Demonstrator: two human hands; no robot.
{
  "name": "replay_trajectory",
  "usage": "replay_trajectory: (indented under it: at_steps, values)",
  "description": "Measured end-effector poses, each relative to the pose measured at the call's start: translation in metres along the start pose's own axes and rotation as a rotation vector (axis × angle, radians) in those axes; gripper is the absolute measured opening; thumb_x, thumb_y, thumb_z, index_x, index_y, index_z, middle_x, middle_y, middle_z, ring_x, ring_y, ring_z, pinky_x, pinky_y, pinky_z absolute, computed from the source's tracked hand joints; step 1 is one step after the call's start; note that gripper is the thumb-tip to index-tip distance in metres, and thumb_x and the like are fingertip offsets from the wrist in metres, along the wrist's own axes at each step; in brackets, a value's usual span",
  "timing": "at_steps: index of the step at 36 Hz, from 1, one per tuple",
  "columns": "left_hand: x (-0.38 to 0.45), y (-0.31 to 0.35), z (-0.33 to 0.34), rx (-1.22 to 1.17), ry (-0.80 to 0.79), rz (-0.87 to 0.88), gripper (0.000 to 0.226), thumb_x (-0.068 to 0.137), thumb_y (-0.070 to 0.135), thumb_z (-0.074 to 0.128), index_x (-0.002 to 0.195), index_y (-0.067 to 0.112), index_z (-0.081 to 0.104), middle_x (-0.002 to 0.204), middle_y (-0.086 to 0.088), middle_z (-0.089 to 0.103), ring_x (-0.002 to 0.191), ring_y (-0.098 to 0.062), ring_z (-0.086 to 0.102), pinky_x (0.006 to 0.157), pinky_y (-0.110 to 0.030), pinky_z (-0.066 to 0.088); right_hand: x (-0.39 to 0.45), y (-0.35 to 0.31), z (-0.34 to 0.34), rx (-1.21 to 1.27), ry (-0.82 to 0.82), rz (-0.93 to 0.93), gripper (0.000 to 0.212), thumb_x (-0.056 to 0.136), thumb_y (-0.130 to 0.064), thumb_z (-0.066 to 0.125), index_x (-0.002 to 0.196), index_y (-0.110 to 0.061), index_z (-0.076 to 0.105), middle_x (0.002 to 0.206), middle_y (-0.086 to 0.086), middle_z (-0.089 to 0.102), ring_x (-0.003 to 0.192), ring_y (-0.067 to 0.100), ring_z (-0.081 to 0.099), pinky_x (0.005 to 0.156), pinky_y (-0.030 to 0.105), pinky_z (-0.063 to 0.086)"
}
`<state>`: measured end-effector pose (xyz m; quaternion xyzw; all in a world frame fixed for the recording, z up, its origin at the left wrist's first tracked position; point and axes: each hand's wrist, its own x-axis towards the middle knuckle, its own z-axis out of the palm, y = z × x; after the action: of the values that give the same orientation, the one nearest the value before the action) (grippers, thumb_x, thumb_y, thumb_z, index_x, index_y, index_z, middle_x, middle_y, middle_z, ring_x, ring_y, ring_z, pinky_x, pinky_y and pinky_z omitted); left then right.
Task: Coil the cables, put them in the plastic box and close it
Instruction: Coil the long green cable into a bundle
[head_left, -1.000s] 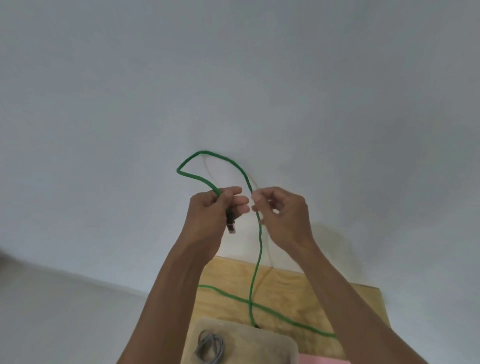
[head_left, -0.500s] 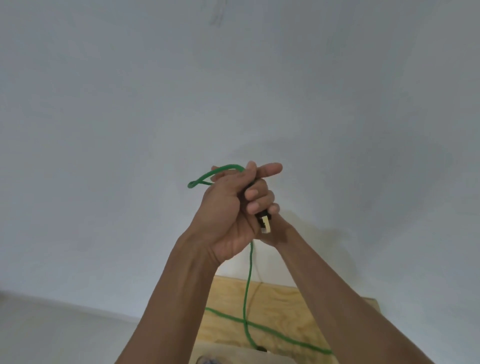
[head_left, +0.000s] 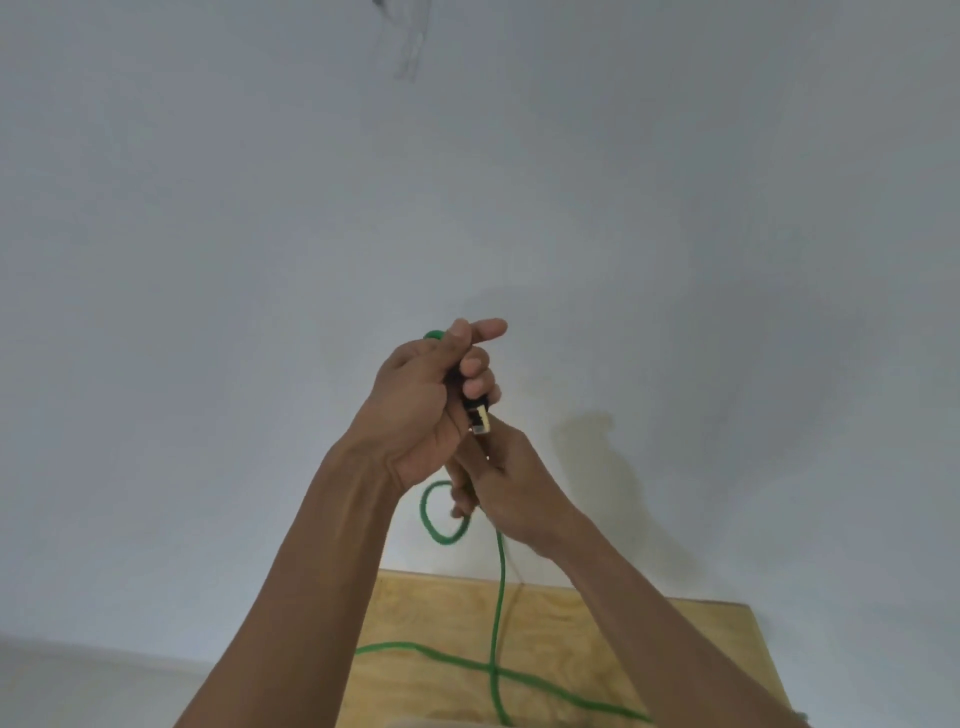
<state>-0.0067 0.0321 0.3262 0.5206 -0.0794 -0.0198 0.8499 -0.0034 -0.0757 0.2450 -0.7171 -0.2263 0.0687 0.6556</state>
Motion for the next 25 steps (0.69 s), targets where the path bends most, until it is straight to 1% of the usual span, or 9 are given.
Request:
replay_trajectory:
  at_steps: [4, 7, 10, 12, 15, 18, 21, 23, 25]
  values:
    - [0.013, -0.005, -0.017, 0.117, 0.052, 0.038, 0.030, 0.106, 0.019, 0.045, 0.116, -0.003, 0.063, 0.062, 0.001, 0.047, 0.055, -0.013, 0.046, 0.071, -0.030, 0.046, -0.004, 0.008, 0.002, -0.097, 0.102, -0.023, 0.019, 0.102, -0.030, 0.049, 0.094, -0.022, 0.065, 0.059, -0.007, 0.044, 0.051, 0.014, 0.039, 0.052, 0.031, 0.041]
    - [0.020, -0.011, -0.027, 0.256, 0.052, 0.054, 0.031, 0.107, 0.019, 0.044, 0.114, -0.002, 0.064, 0.064, -0.001, 0.050, 0.058, -0.015, 0.049, 0.074, -0.032, 0.049, -0.006, 0.012, 0.000, -0.179, 0.153, -0.014, 0.019, 0.099, -0.032, 0.056, 0.100, -0.020, 0.071, 0.060, -0.007, 0.048, 0.051, 0.013, 0.039, 0.055, 0.028, 0.038]
    - [0.024, -0.019, -0.039, 0.439, 0.029, 0.081, 0.031, 0.108, 0.021, 0.043, 0.113, 0.001, 0.066, 0.068, -0.004, 0.058, 0.066, -0.020, 0.056, 0.084, -0.043, 0.051, -0.010, 0.011, -0.002, -0.255, 0.168, -0.029, 0.019, 0.097, -0.029, 0.059, 0.102, -0.017, 0.073, 0.061, -0.005, 0.053, 0.045, 0.006, 0.038, 0.051, 0.021, 0.035]
    - [0.024, -0.023, -0.043, 0.596, 0.011, 0.098, 0.031, 0.108, 0.021, 0.042, 0.112, 0.004, 0.068, 0.071, -0.005, 0.064, 0.071, -0.021, 0.061, 0.079, -0.037, 0.052, -0.012, 0.007, -0.007, -0.352, 0.174, -0.033, 0.018, 0.095, -0.027, 0.061, 0.103, -0.019, 0.074, 0.065, 0.000, 0.060, 0.046, 0.006, 0.044, 0.052, 0.023, 0.039]
    - [0.024, -0.027, -0.046, 0.801, -0.017, 0.122, 0.030, 0.108, 0.018, 0.041, 0.107, 0.005, 0.068, 0.084, -0.011, 0.072, 0.076, -0.023, 0.070, 0.073, -0.024, 0.056, -0.013, -0.005, -0.021, -0.485, 0.193, -0.060, 0.017, 0.091, -0.026, 0.065, 0.103, -0.023, 0.076, 0.081, -0.007, 0.072, 0.064, 0.008, 0.064, 0.067, 0.023, 0.053]
    - [0.022, -0.033, -0.052, 0.972, -0.060, 0.096, 0.036, 0.108, 0.019, 0.041, 0.088, 0.007, 0.068, 0.088, -0.012, 0.072, 0.075, -0.019, 0.069, 0.068, -0.023, 0.053, -0.007, -0.024, -0.040, -0.527, 0.169, -0.140, 0.013, 0.090, -0.025, 0.069, 0.099, -0.025, 0.078, 0.092, -0.014, 0.077, 0.077, -0.004, 0.068, 0.077, 0.013, 0.052]
    - [0.014, -0.039, -0.052, 0.806, -0.165, -0.057, 0.056, 0.108, 0.040, 0.032, 0.084, 0.001, 0.064, 0.064, -0.009, 0.063, 0.059, -0.020, 0.057, 0.060, -0.032, 0.043, 0.005, -0.043, -0.060, -0.548, 0.120, -0.181, 0.009, 0.088, -0.027, 0.074, 0.095, -0.026, 0.077, 0.084, -0.016, 0.075, 0.073, -0.008, 0.064, 0.072, 0.008, 0.047]
    - [0.009, -0.042, -0.044, 0.646, -0.198, -0.157, 0.075, 0.103, 0.058, 0.022, 0.089, -0.003, 0.065, 0.056, -0.010, 0.053, 0.058, -0.024, 0.050, 0.058, -0.032, 0.042, 0.015, -0.047, -0.070, -0.491, 0.116, -0.192, 0.011, 0.083, -0.028, 0.079, 0.093, -0.024, 0.077, 0.079, -0.013, 0.074, 0.069, -0.001, 0.065, 0.070, 0.016, 0.051]
    - [0.005, -0.046, -0.034, 0.511, -0.223, -0.222, 0.082, 0.098, 0.065, 0.019, 0.089, -0.002, 0.065, 0.052, -0.011, 0.043, 0.053, -0.023, 0.045, 0.059, -0.032, 0.042, 0.023, -0.044, -0.077, -0.370, 0.127, -0.194, 0.016, 0.077, -0.022, 0.084, 0.092, -0.017, 0.078, 0.081, -0.004, 0.076, 0.076, 0.014, 0.071, 0.078, 0.031, 0.059]
